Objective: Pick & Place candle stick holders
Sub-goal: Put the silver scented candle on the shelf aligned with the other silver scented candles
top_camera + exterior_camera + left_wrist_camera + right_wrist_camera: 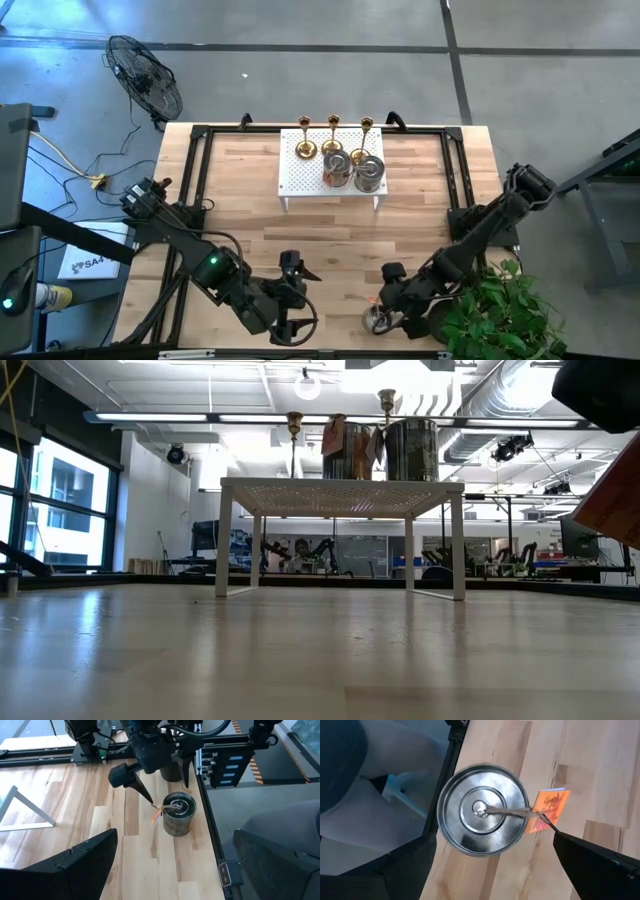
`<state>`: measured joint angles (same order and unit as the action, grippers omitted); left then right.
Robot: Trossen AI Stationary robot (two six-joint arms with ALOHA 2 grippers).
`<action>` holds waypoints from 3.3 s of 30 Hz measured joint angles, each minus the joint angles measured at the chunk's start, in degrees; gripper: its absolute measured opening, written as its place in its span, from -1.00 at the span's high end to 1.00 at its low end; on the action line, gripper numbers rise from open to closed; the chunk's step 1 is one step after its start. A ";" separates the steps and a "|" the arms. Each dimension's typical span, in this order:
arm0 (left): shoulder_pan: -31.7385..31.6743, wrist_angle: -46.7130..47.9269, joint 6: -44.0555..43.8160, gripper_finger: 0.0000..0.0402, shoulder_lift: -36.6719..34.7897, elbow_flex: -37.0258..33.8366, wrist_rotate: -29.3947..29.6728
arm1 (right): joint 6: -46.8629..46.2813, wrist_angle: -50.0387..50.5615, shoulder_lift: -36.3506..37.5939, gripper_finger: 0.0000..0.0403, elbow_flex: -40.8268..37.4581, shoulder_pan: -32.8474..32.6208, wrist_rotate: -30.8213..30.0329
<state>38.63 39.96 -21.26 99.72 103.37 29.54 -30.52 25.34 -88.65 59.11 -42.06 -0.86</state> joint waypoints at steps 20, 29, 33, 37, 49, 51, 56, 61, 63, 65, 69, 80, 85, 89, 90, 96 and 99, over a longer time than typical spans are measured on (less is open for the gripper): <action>0.00 0.12 -0.02 -0.94 0.00 0.00 -0.04 | 6.69 15.99 -13.78 -0.97 15.55 -0.11 0.62; 0.00 0.10 -0.03 -0.94 0.00 0.00 -0.27 | 6.12 19.80 -16.27 -0.97 20.37 0.09 1.03; 0.00 0.09 -0.04 -0.94 0.00 0.00 -0.48 | 5.57 19.37 -16.25 -0.97 19.92 0.44 1.09; 0.00 0.12 -0.04 -0.94 0.00 0.00 -0.59 | 2.52 18.12 -16.25 -0.97 18.86 0.85 0.35; 0.00 0.04 -0.53 -0.94 0.00 0.01 -0.59 | 2.78 14.84 -16.25 -0.97 18.71 0.85 -1.31; 0.00 0.05 -0.96 -0.94 0.00 0.02 -0.59 | 4.02 14.23 -16.25 -0.97 18.71 0.85 -2.04; 0.00 0.03 -1.38 -0.94 0.00 0.02 -0.59 | 5.04 13.33 -16.25 -0.97 18.71 0.85 -2.31; 0.00 0.03 -1.40 -0.94 -0.02 0.02 -0.59 | 3.57 12.91 -16.60 -0.97 18.71 0.83 -2.43; 0.00 0.03 -1.40 -0.94 -0.02 0.02 -0.59 | 3.50 12.27 -17.14 -0.97 18.71 0.85 -2.36; 0.01 0.05 -1.40 -0.94 -0.02 0.02 -0.59 | 3.50 11.90 -17.83 -0.97 18.71 0.85 -1.84; 0.02 0.27 -1.55 -0.94 -0.02 0.09 -1.12 | 3.51 10.70 -18.77 -0.97 18.71 1.06 -0.61; 0.02 0.44 -1.55 -0.94 -0.02 0.09 -1.73 | 0.67 11.28 -18.90 -0.77 18.75 1.57 0.60; 0.02 0.44 -1.55 -0.94 -0.02 0.09 -1.70 | 0.79 11.28 -18.87 -0.77 18.80 1.60 0.83; 0.02 0.42 -1.57 -0.94 -0.02 0.09 -1.70 | 0.87 11.26 -18.87 -0.77 18.80 1.62 0.87; 0.02 0.42 -1.57 -0.94 -0.02 0.09 -1.70 | 0.95 11.26 -18.87 -0.77 18.80 1.60 0.86; 0.00 0.42 -1.57 -0.94 -0.02 0.09 -1.70 | 1.48 11.66 -18.30 -0.77 18.68 1.60 0.50; 0.00 0.40 -1.57 -0.94 -0.02 0.09 -1.70 | 2.09 12.06 -17.52 -0.77 18.62 1.57 -0.74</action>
<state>38.63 40.36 -22.83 99.70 103.46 27.83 -28.43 37.40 -106.18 77.73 -40.49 -1.61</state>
